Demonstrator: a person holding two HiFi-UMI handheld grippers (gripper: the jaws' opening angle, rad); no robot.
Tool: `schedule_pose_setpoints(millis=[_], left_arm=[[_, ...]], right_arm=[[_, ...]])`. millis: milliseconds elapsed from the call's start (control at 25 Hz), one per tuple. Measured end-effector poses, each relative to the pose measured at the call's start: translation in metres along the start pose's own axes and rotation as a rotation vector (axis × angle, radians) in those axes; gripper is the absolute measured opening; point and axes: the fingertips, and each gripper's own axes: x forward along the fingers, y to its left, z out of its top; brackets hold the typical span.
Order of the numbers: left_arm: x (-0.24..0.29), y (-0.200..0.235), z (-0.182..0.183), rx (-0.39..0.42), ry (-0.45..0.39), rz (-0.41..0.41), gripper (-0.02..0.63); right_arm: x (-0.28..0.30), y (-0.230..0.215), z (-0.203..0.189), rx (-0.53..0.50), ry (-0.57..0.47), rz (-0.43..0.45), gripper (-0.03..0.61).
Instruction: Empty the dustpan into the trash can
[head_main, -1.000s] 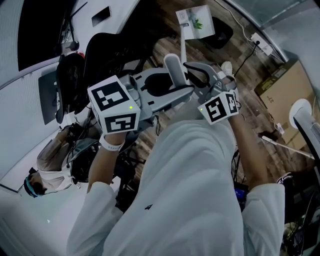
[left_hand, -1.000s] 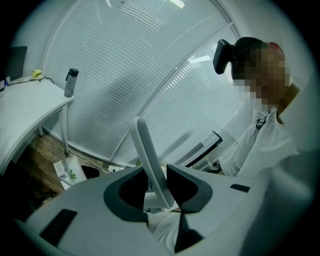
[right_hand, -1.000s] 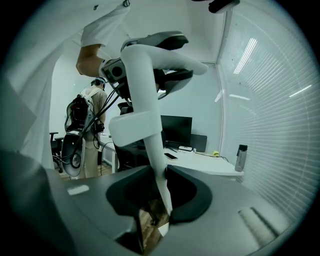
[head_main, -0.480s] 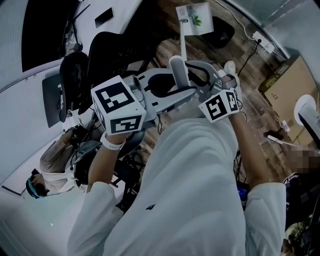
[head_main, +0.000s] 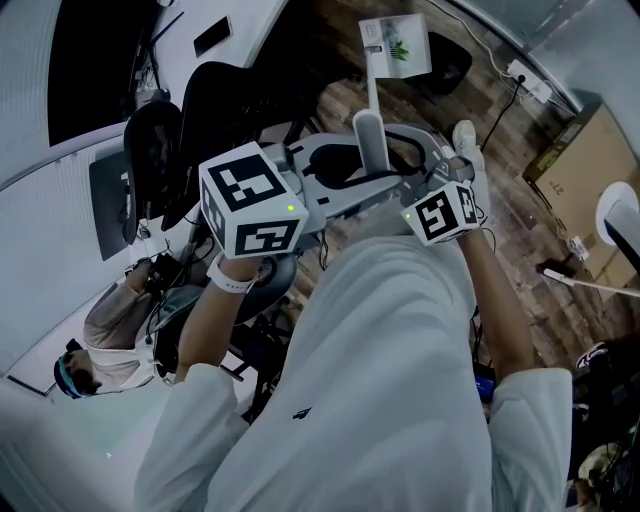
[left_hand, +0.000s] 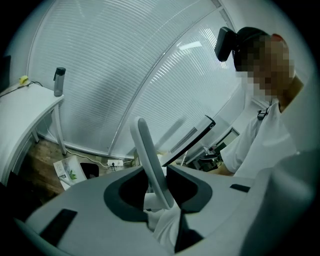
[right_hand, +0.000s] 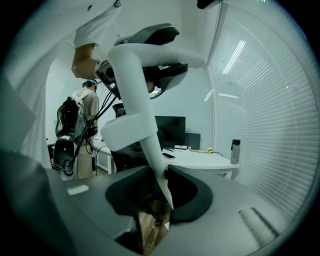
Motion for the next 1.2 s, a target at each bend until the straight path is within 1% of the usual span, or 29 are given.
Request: schedule_pose_setpoints(millis=[160, 320, 600, 880, 1080, 1200], left_arm=[[0.005, -0.002, -0.003, 0.029, 0.026, 0.005, 0.120], [0.013, -0.005, -0.009, 0.042, 0.039, 0.009, 0.120], [0.014, -0.010, -0.021, 0.088, 0.094, 0.015, 0.120], [0.010, -0.010, -0.027, 0.097, 0.116, 0.019, 0.120], [0.013, -0.011, -0.035, 0.111, 0.140, 0.028, 0.120], [0.017, -0.013, -0.036, 0.126, 0.141, 0.038, 0.121]], right_arm=[[-0.002, -0.001, -0.005, -0.023, 0.002, -0.008, 0.107], [-0.007, 0.001, -0.010, 0.001, 0.015, -0.013, 0.110], [-0.007, 0.007, -0.014, 0.000, 0.021, -0.006, 0.115], [-0.006, 0.013, -0.013, -0.007, 0.012, 0.054, 0.121], [-0.007, 0.019, -0.020, -0.046, 0.019, 0.109, 0.124], [-0.008, 0.019, -0.022, -0.047, 0.020, 0.119, 0.126]])
